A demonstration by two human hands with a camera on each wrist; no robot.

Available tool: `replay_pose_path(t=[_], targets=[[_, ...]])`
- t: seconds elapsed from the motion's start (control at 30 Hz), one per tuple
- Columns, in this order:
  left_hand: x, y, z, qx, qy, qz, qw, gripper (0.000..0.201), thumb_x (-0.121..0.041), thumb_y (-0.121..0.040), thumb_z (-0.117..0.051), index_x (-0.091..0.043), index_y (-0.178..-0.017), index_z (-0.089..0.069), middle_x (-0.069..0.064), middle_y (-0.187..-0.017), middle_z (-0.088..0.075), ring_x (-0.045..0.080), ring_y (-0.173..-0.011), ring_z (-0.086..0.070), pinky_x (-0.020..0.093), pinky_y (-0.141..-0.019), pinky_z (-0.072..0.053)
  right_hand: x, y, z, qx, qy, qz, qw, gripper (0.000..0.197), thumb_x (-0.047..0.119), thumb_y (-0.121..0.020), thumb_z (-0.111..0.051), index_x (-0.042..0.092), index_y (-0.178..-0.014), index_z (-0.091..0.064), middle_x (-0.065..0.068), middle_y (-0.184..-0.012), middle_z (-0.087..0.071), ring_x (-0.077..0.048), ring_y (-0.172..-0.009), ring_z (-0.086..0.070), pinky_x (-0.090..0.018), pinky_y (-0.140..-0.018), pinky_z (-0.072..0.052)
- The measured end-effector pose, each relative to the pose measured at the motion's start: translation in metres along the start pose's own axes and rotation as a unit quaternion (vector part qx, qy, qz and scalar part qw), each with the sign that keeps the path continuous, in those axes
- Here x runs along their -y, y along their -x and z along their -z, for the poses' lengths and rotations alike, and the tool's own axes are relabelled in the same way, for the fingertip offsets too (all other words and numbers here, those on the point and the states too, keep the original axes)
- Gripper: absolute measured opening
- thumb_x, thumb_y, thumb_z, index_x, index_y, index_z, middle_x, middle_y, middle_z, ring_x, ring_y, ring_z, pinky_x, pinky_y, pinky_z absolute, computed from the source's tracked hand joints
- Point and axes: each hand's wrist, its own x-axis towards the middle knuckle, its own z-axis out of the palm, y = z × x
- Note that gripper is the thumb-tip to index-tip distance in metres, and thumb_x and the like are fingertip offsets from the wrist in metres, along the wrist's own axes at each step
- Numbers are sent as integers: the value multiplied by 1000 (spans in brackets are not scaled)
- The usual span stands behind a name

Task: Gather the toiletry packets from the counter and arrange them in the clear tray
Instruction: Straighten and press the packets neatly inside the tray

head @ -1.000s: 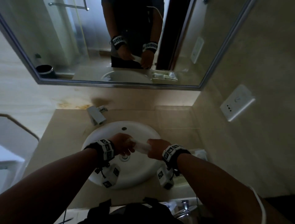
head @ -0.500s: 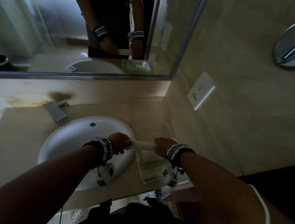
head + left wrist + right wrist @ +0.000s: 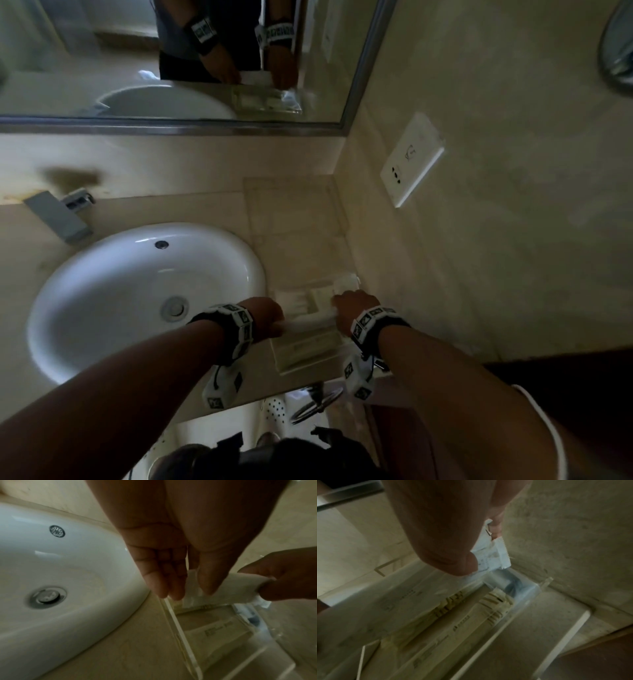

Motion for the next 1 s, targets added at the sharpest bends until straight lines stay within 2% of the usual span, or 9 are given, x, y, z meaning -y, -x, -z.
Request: replay_pose_path(t=[0.07,0.17,0.3,0.4,0.57,0.67,0.77,0.87,1.0], targets=[[1,-5,-10,-1,6,13,1000,32,-33,-94,-51,-8,-106,-67,7,-101,-64,27,-105,-62,31,-84,-44,1,0,-7,-4,2,-4,1000,32,26,-91,-52,21,-122,-57,-8,-115,-62,-31,-105,-59,-41,-87,-52],[-1,-10,-19,-4,20,28,999,33,-31,-94,-50,-7,-109,-66,11,-115,-65,28,-109,-61,32,-88,-45,-2,-2,-18,-16,-6,-12,1000,31,27,-90,-51,24,-120,-56,-7,-116,-60,-31,-108,-57,-43,-89,-50],[-4,-17,-29,-25,38,43,998,34,-31,-95,-50,-8,-115,-64,11,-122,-63,28,-114,-59,31,-92,-46,-8,-5,-23,-15,-35,-27,999,30,26,-91,-53,23,-121,-58,-9,-122,-57,-33,-114,-55,-43,-94,-50],[-3,-21,-37,-38,47,61,996,37,-33,-95,-52,-9,-121,-63,10,-126,-61,27,-118,-57,31,-95,-45,-10,-6,-26,-16,-83,-45,995,38,24,-89,-59,23,-127,-54,-11,-131,-47,-34,-120,-49,-44,-99,-48],[0,-24,-43,-69,49,87,993,42,-36,-92,-55,-17,-129,-56,5,-135,-55,24,-125,-52,29,-101,-42,-12,2,-34,-69,-112,-93,987,52,27,-85,-64,22,-134,-45,-11,-141,-32,-36,-125,-41,-47,-99,-47],[3,-24,-42,-81,60,104,989,40,-38,-89,-59,-23,-126,-54,4,-131,-57,24,-119,-56,28,-95,-45,-15,8,-35,-88,-121,-120,982,47,33,-87,-61,25,-130,-44,-8,-139,-32,-35,-122,-44,-46,-97,-47],[2,-23,-41,-76,62,110,989,40,-40,-87,-61,-22,-122,-53,5,-125,-59,26,-112,-60,31,-91,-48,-17,10,-33,-83,-116,-112,983,44,35,-87,-60,25,-129,-47,-7,-138,-34,-33,-120,-46,-45,-95,-48],[-1,-22,-42,-60,71,105,990,41,-39,-85,-62,-26,-122,-52,3,-120,-60,25,-108,-61,31,-89,-49,-17,11,-38,-71,-87,-76,991,53,36,-87,-62,25,-135,-42,-8,-141,-31,-33,-123,-44,-46,-95,-48],[-6,-23,-43,-40,54,91,994,45,-37,-84,-64,-26,-126,-50,3,-119,-61,24,-109,-61,32,-90,-50,-13,9,-46,-21,-54,-85,995,63,34,-90,-63,26,-144,-31,-12,-151,-22,-38,-127,-41,-50,-97,-48]])
